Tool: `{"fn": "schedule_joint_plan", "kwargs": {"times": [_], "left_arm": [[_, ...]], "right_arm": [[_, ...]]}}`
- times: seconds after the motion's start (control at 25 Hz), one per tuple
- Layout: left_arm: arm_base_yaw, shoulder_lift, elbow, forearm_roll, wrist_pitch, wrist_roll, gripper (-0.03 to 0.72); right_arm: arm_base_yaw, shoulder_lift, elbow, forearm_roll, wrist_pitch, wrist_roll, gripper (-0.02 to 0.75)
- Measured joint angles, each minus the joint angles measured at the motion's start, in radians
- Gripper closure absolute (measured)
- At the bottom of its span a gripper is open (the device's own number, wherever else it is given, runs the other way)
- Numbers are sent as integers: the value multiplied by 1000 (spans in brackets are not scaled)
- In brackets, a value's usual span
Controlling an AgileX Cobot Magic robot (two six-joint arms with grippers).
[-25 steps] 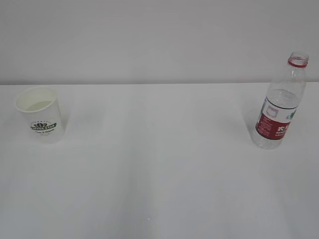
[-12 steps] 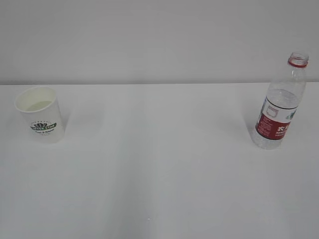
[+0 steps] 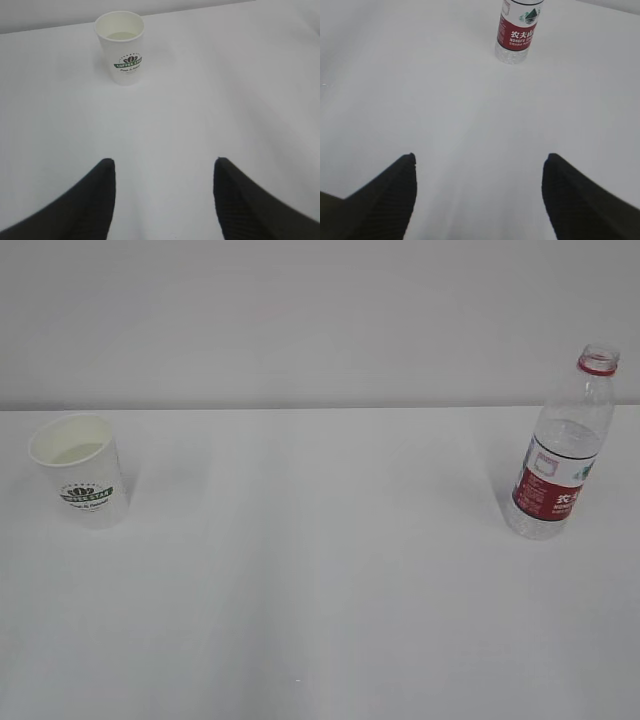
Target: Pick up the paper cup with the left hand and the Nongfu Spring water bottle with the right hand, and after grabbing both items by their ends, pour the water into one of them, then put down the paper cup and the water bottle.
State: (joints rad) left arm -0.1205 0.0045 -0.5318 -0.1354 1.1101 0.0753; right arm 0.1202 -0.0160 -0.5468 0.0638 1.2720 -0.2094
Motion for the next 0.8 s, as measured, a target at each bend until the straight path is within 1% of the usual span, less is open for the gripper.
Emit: {"fn": "schedule_joint_plan", "kwargs": {"times": [0.12,0.28,0.32,0.4,0.48,0.6,0.68,0.8], "left_arm": [[0,0,0,1,-2,0,235],[0,0,0,4,-6,0,235],[0,0,0,4,-8,0,235],[0,0,0,4,-8,0,235],[0,0,0,4,-8,0,235],[0,0,0,4,-8,0,235],[0,0,1,4,-10,0,235],[0,0,1,4,-10,0,235]], "right_arm": [[0,0,0,-21,0,18,150],[0,0,0,-131,0,92,150],[0,0,0,-140,0,102,150],[0,0,0,-135,0,111,150],[0,0,5,-101,-6,113,150],[0,0,25,-64,-65,118,150],[0,0,45,-64,-102,118,150],[0,0,49,-64,-111,118,150]]}}
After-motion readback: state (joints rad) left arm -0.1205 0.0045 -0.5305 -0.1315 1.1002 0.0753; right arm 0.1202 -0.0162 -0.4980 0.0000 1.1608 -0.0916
